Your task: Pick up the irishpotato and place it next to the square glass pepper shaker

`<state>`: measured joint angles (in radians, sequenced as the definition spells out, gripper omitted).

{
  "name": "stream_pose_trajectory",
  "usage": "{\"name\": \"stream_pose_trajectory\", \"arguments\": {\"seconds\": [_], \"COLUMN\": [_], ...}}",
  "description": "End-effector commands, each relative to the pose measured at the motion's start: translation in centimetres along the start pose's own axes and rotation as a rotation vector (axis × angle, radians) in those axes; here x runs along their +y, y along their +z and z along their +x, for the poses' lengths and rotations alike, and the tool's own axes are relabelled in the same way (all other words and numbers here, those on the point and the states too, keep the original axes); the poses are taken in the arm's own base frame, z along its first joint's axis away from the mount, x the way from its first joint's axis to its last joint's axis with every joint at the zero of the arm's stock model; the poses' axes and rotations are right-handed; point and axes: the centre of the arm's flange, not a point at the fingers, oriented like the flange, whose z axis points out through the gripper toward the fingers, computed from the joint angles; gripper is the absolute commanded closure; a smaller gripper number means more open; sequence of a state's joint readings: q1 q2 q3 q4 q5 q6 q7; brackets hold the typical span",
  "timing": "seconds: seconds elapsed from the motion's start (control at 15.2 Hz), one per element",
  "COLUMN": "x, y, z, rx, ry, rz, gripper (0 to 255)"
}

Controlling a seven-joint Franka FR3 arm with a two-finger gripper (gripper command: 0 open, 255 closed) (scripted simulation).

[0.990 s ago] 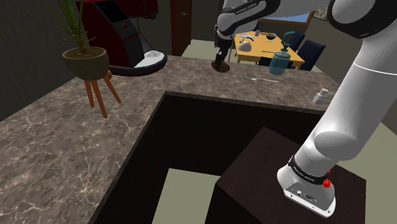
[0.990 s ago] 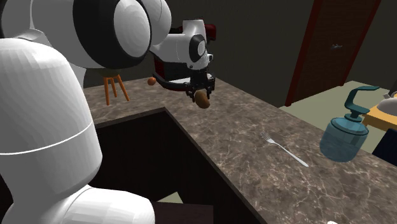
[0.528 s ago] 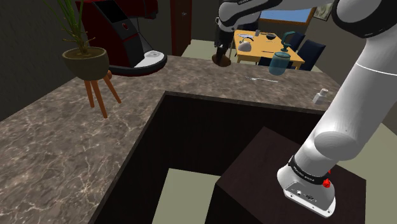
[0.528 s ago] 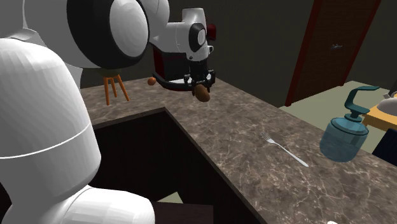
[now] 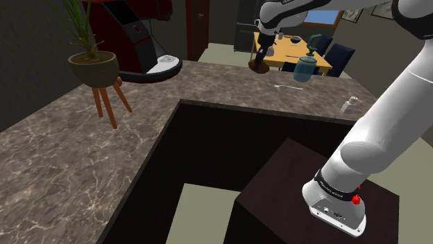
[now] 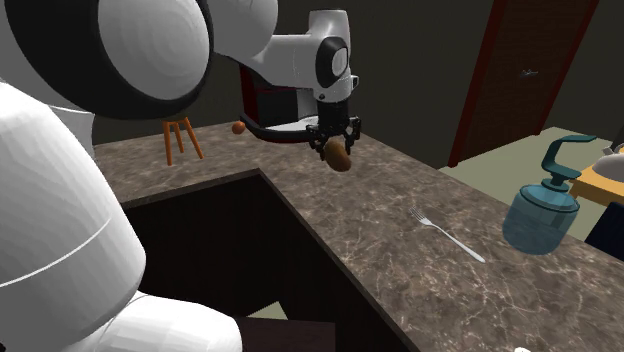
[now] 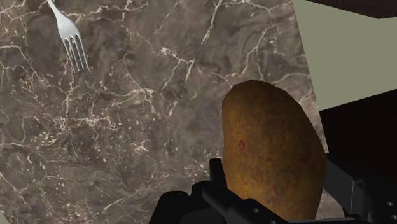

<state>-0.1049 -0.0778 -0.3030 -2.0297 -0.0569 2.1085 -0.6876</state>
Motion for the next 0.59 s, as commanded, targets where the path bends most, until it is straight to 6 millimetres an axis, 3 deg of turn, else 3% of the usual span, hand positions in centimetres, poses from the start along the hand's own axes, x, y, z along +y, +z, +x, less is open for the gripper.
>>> {"name": "stream_pose_trajectory", "arguments": {"seconds": [0.0, 0.53], "x": [0.9, 4.7], "y": [-0.2, -0.7], "z": [-2.7, -12.5], "rx": [0.000, 0.000], "ry": [-0.002, -0.002], "rz": [0.000, 0.000], "gripper": [255, 255]}}
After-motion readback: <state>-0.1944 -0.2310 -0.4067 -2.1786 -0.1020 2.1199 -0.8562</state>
